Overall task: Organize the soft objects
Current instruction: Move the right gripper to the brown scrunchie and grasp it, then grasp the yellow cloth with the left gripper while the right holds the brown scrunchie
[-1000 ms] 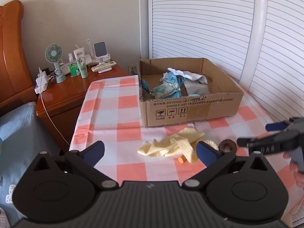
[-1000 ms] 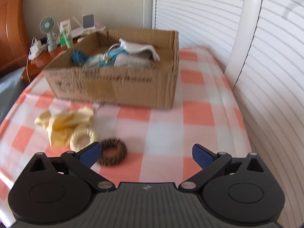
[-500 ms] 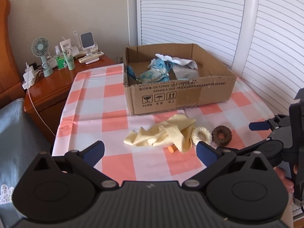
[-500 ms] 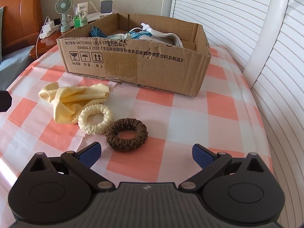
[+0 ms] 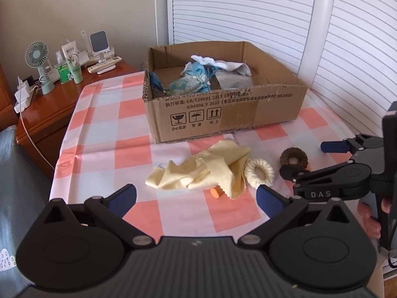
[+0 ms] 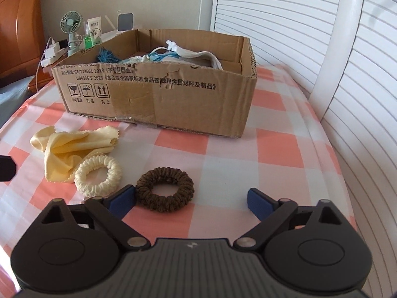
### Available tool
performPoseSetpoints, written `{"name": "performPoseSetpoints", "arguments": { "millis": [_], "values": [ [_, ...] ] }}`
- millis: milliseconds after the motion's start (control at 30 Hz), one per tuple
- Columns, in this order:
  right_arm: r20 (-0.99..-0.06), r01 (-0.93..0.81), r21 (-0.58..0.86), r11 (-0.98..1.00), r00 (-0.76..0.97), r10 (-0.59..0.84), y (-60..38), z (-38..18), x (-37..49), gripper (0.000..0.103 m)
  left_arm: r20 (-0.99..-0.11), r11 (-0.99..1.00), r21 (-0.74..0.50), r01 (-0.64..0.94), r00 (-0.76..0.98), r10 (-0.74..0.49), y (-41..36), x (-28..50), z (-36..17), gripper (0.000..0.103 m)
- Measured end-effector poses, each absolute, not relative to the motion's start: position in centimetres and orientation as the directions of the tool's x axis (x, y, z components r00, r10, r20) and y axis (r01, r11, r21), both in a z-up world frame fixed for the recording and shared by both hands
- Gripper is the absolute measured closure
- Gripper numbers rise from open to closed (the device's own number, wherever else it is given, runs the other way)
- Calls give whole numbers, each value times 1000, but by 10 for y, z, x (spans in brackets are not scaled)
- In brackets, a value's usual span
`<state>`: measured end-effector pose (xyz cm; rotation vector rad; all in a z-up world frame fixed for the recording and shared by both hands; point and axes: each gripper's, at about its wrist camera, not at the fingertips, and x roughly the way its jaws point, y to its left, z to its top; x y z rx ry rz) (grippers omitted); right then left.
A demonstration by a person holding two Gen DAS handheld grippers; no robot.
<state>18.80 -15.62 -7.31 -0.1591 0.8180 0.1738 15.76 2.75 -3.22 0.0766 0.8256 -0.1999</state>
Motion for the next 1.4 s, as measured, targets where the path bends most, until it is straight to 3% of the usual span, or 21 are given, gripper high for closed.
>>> {"name": "performPoseSetpoints", "arguments": {
  "millis": [167, 233, 667, 1167, 1333, 1400],
  "values": [
    [-723, -262, -46, 964, 675, 149, -155, -70, 184, 44, -754, 979, -13, 204, 642, -144, 24, 171, -43, 1],
    [-714, -258, -48, 965, 684, 147, -155, -69, 183, 51, -759, 978, -7, 209, 635, -141, 23, 177, -47, 1],
    [-707, -261, -30, 965, 688, 164, -159, -69, 183, 51, -814, 961, 8, 276, 560, -154, 12, 205, -77, 1],
    [-707, -265, -46, 963, 690, 156, -159, -70, 182, 50, -781, 970, -15, 242, 603, -162, 12, 240, -80, 2],
    [-708, -263, -46, 964, 689, 154, -159, -70, 182, 49, -773, 971, -26, 239, 610, -171, 7, 245, -81, 10],
    [-708, -262, -46, 964, 689, 153, -159, -69, 182, 48, -767, 970, -18, 242, 619, -168, 4, 244, -80, 22]
  ]
}}
